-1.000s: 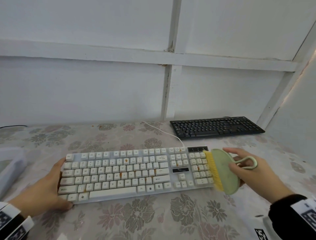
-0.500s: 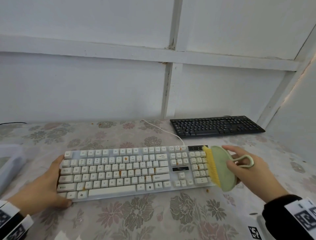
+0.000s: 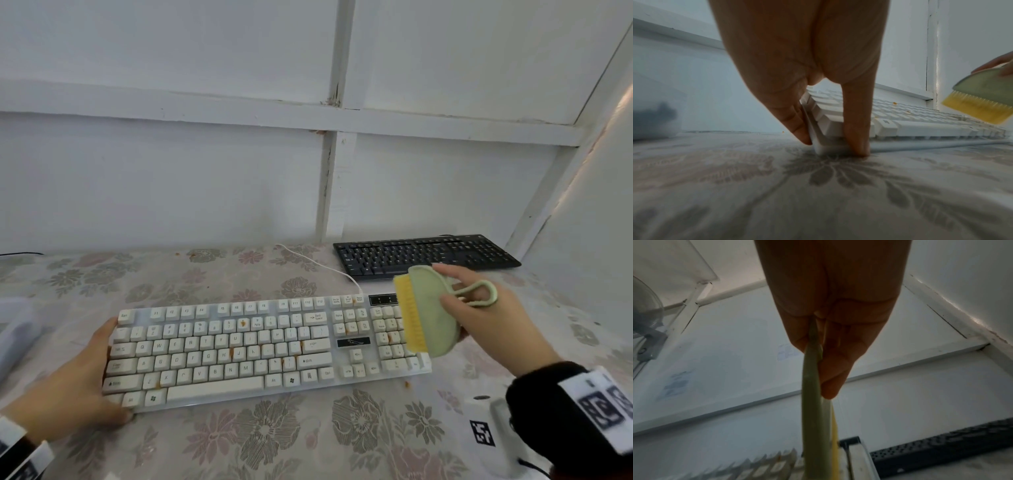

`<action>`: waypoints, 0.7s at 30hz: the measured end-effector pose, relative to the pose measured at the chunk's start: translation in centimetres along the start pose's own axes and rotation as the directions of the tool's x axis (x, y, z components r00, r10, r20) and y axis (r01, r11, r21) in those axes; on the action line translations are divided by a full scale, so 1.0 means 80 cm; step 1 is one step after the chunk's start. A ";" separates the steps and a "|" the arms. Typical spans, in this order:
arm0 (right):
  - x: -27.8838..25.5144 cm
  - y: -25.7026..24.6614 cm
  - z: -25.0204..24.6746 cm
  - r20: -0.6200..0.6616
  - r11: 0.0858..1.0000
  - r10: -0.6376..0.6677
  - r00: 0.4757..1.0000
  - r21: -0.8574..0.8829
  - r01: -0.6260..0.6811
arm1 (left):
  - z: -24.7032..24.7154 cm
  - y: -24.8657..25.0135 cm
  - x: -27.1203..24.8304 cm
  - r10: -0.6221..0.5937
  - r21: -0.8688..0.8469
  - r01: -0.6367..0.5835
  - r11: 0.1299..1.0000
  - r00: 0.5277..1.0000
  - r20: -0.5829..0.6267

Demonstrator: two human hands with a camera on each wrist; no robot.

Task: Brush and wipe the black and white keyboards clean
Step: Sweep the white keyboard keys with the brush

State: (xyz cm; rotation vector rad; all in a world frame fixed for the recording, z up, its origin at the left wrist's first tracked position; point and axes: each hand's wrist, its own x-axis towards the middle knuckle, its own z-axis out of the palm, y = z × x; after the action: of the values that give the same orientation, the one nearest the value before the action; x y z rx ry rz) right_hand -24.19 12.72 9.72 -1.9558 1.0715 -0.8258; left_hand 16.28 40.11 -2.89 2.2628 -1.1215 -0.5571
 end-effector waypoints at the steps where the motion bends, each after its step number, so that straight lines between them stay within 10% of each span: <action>1: -0.002 0.003 0.003 0.004 1.000 0.024 1.000 0.006 -0.024 | -0.001 0.005 -0.004 0.006 0.005 -0.007 1.000 1.000 0.005; 21: -0.012 0.000 0.020 0.019 0.993 0.040 0.999 -0.116 -0.038 | 0.001 -0.006 0.005 -0.037 -0.017 0.037 0.999 0.999 -0.015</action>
State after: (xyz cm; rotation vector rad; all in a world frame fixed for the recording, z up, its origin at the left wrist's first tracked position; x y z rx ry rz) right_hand -23.33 14.05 8.71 -2.0284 1.1643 -0.7348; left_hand 16.76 40.02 -3.31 2.2736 -1.0654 -0.5609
